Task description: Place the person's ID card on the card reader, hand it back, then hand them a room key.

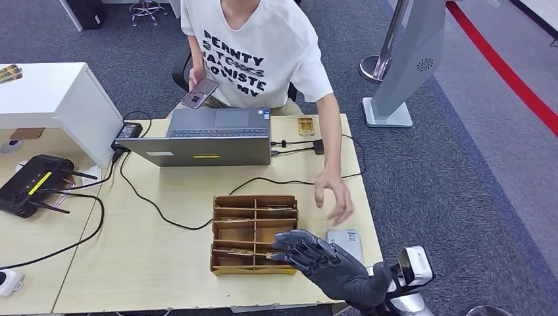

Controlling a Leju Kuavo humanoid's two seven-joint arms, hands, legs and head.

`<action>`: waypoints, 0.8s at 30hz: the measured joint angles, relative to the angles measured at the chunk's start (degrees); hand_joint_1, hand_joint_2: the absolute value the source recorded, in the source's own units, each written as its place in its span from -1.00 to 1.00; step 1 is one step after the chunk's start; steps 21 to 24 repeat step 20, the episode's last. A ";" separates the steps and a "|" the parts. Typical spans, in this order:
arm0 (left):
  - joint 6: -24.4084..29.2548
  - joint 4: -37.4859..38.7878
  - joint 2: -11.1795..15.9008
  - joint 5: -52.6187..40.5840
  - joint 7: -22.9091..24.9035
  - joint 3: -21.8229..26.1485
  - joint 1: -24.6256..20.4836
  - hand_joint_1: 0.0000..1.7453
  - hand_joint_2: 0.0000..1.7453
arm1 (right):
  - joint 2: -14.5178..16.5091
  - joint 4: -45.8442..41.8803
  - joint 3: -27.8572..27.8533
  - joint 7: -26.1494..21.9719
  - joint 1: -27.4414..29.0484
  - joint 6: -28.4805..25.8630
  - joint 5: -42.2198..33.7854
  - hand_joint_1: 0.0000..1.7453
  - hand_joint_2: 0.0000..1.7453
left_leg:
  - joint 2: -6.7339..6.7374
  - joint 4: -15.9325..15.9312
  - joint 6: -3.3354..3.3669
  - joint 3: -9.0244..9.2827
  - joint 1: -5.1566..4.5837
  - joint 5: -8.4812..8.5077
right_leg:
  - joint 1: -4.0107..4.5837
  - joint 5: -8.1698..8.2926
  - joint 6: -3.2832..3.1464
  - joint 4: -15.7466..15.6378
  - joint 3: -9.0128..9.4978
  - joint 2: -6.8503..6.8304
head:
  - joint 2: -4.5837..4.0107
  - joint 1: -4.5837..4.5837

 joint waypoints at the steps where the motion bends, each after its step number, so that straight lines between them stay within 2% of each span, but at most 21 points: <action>1: 0.01 0.00 -0.09 -0.18 0.24 -0.01 0.00 -1.00 -1.00 | 0.00 0.13 0.11 0.01 -0.11 0.01 -0.04 -1.00 -1.00 | 0.00 0.00 0.00 0.00 0.00 0.00 | 0.00 0.00 0.00 0.00 0.00 0.00 | 0.00 0.00; 13: -1.47 0.00 -0.82 -0.69 1.76 -0.68 0.00 -1.00 -1.00 | 0.19 1.50 2.89 2.14 -3.64 -0.86 -3.01 -1.00 -1.00 | 0.01 0.00 0.00 0.02 0.00 0.00 | 0.00 0.00 0.00 0.00 0.00 0.01 | 0.00 0.00; 24: -1.97 0.00 -1.19 0.58 1.87 -0.68 0.17 -1.00 -1.00 | 0.16 1.96 3.78 0.24 -3.13 1.16 -2.49 -1.00 -1.00 | 0.01 0.00 0.00 0.01 0.00 0.00 | 0.00 0.00 0.00 0.00 0.00 0.02 | 0.00 -0.01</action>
